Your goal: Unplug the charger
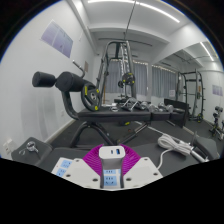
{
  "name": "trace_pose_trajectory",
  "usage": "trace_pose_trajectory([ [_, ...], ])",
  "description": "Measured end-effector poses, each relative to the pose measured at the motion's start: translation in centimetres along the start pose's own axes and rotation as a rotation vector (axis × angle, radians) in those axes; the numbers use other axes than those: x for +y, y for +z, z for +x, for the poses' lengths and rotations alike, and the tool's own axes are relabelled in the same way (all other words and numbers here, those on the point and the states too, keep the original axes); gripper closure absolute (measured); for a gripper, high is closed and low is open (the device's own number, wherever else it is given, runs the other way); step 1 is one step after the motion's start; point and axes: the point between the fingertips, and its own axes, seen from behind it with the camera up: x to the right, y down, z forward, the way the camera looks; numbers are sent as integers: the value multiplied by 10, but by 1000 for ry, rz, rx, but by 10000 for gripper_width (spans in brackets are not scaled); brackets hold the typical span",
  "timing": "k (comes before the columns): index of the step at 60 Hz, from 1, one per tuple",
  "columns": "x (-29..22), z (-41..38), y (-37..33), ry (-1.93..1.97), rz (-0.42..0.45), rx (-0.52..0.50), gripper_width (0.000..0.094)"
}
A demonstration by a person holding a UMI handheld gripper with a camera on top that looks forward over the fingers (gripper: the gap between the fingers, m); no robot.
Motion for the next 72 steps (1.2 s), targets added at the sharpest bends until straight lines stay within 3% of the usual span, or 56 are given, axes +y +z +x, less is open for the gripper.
trace_pose_trajectory([
  [3,-36,13,-15,18,34,2,723],
  [9,-83,62,-40,37,10,12,722],
  [15,-89,127,-50,31,-41,56,722],
  [22,-50,199,-48,0,-139,128,719],
  [33,46,241,-23,-9,-297,161,681],
  [41,98,244,1,-30,-392,151,569],
  [43,109,242,2,-27,-421,146,477],
  [46,114,243,-2,-25,-443,147,229],
  [48,111,242,-5,-28,-440,143,75],
  [49,107,241,-7,-31,-435,140,65],
  [58,44,234,-72,-33,-343,155,80],
  [72,-53,196,-286,-28,-235,159,81],
])
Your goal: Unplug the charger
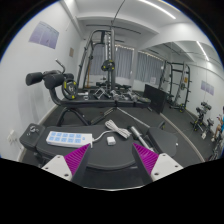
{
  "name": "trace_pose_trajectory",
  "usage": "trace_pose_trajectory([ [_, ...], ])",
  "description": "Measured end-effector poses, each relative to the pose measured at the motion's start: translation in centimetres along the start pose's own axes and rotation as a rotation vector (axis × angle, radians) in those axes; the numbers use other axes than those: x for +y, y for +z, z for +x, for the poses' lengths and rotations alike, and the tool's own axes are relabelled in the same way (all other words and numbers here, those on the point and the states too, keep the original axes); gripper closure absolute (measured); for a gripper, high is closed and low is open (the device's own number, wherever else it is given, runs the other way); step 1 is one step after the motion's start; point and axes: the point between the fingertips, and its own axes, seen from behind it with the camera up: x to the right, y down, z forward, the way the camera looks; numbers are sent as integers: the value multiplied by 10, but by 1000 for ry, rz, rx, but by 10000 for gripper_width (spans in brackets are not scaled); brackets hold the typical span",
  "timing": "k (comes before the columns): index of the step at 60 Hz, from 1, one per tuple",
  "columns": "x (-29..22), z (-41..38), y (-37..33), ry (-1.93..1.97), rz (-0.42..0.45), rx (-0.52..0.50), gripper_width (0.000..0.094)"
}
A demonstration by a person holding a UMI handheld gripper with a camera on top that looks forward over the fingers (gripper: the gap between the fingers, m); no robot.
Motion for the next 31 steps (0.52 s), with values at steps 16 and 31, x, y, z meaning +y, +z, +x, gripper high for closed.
trace_pose_trajectory([
  [16,22,-36,-132,44,10,-74,80],
  [31,21,-56,-152,4,35,-73,84],
])
